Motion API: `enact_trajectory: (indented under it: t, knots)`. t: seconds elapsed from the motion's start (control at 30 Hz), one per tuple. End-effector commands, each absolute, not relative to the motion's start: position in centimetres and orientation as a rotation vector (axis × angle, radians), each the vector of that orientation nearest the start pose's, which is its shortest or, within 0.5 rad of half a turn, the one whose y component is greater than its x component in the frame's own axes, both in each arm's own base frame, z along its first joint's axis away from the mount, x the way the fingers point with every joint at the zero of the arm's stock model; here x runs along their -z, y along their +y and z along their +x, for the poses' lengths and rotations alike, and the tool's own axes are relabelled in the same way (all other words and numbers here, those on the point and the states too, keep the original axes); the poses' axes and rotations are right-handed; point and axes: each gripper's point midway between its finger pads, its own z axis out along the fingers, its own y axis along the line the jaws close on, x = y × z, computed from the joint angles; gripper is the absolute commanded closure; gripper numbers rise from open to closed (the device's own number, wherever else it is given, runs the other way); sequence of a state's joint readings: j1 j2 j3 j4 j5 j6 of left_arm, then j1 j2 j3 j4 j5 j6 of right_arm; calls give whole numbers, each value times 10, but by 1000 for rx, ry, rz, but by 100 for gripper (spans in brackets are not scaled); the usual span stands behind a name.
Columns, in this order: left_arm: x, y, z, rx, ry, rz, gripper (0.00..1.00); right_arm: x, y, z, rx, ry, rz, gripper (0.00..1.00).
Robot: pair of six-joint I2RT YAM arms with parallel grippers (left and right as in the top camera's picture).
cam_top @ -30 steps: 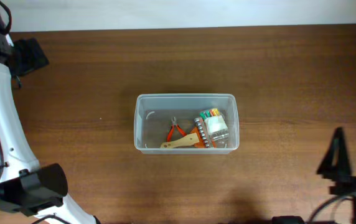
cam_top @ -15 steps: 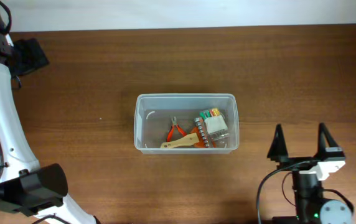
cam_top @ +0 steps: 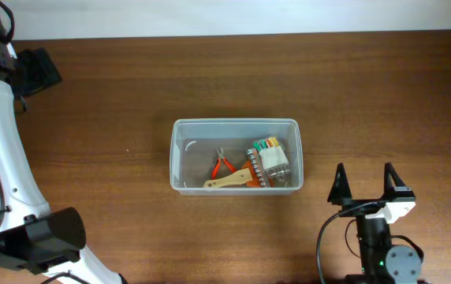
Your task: Pack container
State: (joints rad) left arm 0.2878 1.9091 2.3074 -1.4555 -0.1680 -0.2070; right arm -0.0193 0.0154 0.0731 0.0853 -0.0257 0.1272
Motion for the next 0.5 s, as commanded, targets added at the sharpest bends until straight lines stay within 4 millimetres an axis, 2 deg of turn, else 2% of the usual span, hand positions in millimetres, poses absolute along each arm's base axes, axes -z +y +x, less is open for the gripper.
enact_trajectory:
  t: [0.0,0.47]
  knots:
    - [-302,150,402,-246,2522,-719,1,-218,-8,242,-133,1410,168,1]
    - [-302,150,402,-246,2522,-719,1,-196,-9,246,-126,1476,172,1]
